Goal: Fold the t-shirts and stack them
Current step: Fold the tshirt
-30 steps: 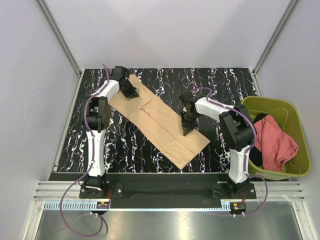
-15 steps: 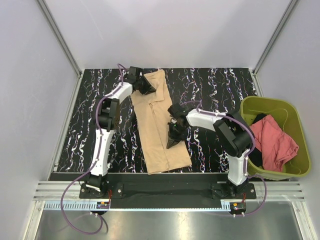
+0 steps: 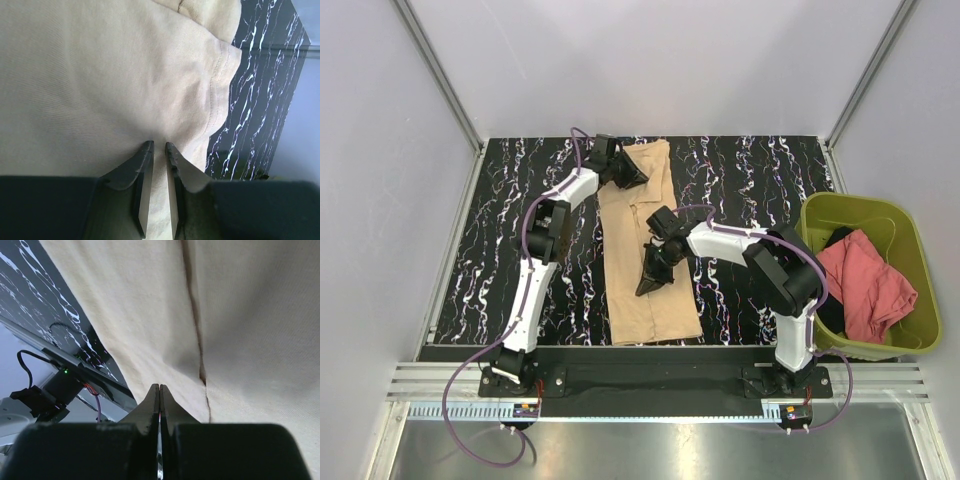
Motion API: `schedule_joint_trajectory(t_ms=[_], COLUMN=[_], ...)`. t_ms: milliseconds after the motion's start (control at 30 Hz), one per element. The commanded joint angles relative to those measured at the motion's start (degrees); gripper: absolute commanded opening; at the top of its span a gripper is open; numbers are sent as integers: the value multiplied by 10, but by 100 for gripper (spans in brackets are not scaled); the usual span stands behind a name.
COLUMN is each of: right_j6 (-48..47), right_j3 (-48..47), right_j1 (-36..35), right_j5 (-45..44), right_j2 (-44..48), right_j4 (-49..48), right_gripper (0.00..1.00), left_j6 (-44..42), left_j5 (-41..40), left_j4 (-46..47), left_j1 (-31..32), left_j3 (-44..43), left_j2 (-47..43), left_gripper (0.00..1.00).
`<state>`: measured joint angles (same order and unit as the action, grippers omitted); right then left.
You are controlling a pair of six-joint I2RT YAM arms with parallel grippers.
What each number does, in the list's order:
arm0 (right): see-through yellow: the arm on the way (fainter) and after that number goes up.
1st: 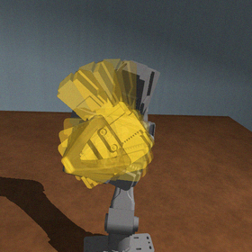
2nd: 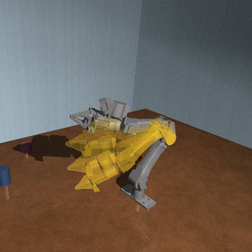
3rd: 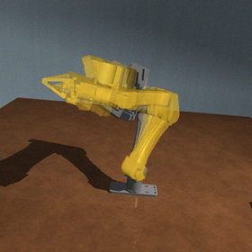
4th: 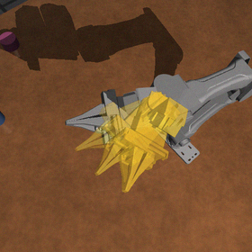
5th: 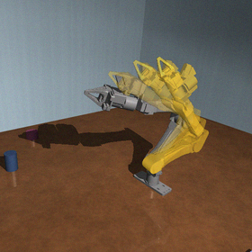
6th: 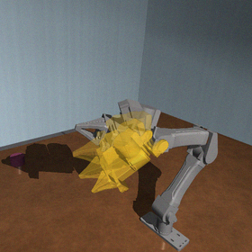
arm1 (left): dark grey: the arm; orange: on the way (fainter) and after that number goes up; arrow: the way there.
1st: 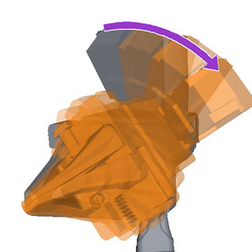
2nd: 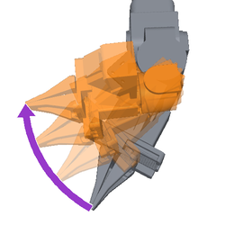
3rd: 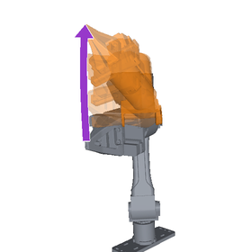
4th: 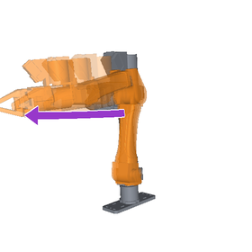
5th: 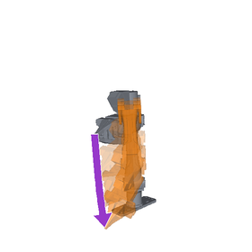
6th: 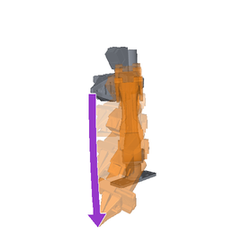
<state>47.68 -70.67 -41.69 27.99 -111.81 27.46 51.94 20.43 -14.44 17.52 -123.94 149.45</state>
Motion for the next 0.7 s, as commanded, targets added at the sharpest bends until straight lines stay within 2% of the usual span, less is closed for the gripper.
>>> schedule_joint_trajectory(t_ms=[0, 133, 267, 333, 367, 467, 533, 667], right_j6=[-4, -36, -71, -81, -83, -83, -82, -73], right_j3=[-4, 21, 50, 61, 64, 73, 76, 83], right_j1=[-6, -2, 9, 13, 13, 16, 16, 15], right_j5=[4, -33, -66, -72, -77, -80, -84, -87], right_j2=[19, 64, 92, 101, 103, 96, 79, 55], right_j4=[-14, 13, 28, 30, 30, 30, 29, 12], right_gripper=[0, 0, 9, 19, 20, 19, 16, 3], left_j6=[-11, -21, -16, -25, -27, -31, -19, -9], left_j5=[-17, -26, -36, -58, -68, -98, -79, -32], left_j4=[9, 14, 5, 5, 6, -3, 2, 5], left_j1=[5, 9, 8, 9, 9, 1, -11, -12], left_j3=[-3, 27, 58, 96, 107, 147, 153, 114], left_j2=[-16, -48, -80, -102, -124, -144, -133, -71], left_gripper=[24, 28, 28, 29, 30, 32, 32, 32])
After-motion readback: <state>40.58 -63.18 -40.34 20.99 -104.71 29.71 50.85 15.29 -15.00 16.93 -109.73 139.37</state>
